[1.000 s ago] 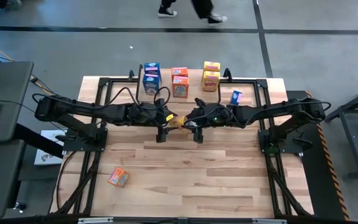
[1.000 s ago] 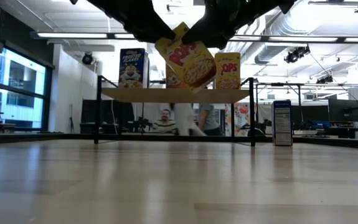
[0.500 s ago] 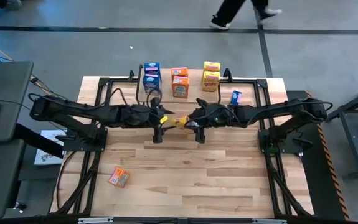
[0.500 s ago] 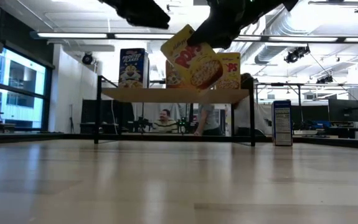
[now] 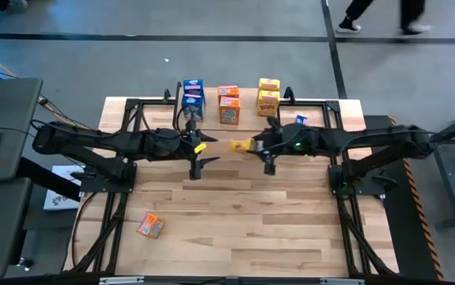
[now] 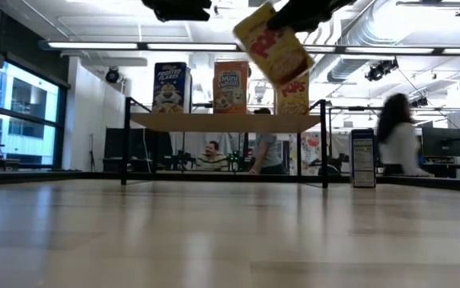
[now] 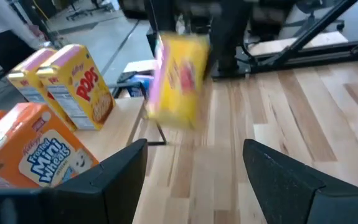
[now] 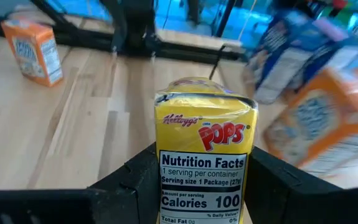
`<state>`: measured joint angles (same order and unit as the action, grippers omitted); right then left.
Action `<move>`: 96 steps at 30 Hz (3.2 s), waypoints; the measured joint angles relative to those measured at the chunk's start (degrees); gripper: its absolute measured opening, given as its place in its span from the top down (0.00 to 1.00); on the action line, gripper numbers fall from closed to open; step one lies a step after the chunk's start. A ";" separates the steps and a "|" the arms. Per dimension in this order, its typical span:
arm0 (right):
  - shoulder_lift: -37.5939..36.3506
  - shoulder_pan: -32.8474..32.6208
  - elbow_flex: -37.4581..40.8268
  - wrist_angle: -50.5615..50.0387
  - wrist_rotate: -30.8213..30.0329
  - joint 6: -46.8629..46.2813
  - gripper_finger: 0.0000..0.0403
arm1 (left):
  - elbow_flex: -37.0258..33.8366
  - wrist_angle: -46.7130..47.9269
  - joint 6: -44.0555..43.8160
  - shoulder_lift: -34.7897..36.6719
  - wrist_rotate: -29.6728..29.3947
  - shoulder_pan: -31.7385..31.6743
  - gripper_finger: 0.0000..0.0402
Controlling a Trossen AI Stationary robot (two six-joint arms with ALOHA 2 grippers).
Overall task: Stack cereal on shelf
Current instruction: Put the yellow cereal box aligned with the other yellow cereal boxes on the shelf
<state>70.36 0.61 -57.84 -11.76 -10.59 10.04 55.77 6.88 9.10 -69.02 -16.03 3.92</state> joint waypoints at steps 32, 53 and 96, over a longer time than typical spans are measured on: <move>-16.73 33.84 38.74 57.39 38.77 -4.57 0.57 | 0.00 -0.27 -1.49 -0.04 -1.21 -3.28 0.37; -3.34 42.94 38.74 69.70 48.13 -6.64 0.57 | -0.02 -0.29 -1.40 -0.06 -2.67 -12.87 0.37; -0.52 44.47 35.31 64.11 46.31 -3.79 0.57 | -0.06 -0.32 -1.42 -0.06 -2.60 -12.85 0.37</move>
<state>69.84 45.08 -22.52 52.34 35.72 6.25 55.71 6.57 7.68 -69.08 -18.63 -8.93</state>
